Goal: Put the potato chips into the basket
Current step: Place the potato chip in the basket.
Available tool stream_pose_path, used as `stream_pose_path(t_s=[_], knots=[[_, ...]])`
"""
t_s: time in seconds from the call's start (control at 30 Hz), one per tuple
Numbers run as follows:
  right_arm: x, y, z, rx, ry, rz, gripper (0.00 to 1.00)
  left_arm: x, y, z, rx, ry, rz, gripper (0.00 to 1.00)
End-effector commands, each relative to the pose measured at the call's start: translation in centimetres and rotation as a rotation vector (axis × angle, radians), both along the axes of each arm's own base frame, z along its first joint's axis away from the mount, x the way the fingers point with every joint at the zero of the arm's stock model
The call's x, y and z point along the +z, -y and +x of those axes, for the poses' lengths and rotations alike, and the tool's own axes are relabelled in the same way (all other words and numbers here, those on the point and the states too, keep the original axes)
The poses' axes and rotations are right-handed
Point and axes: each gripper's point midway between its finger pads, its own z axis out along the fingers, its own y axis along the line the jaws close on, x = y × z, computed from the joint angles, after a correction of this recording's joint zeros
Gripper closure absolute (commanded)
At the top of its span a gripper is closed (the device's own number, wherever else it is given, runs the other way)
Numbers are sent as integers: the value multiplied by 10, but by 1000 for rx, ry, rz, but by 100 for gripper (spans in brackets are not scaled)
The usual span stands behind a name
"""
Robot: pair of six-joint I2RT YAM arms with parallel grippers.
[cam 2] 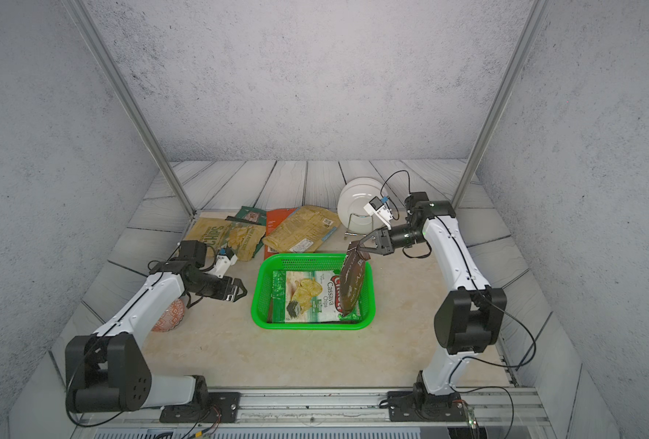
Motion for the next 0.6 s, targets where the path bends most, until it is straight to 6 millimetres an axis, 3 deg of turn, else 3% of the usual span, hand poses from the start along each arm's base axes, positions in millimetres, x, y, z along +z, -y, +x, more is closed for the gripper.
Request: stream_pose_path(t_s=[0.0, 0.2, 0.27, 0.43, 0.57], knots=[[9, -17, 7, 30, -10, 64, 100, -1, -1, 0, 7, 2, -4, 16], [-14, -60, 11, 61, 1, -29, 100, -2, -2, 0, 11, 2, 3, 16], [-21, -78, 13, 73, -6, -48, 95, -2, -2, 0, 12, 3, 5, 16], [-47, -124, 13, 112, -40, -93, 92, -3, -3, 0, 14, 2, 8, 16], [-71, -156, 15, 117, -65, -147, 80, -3, -4, 0, 16, 5, 9, 15]])
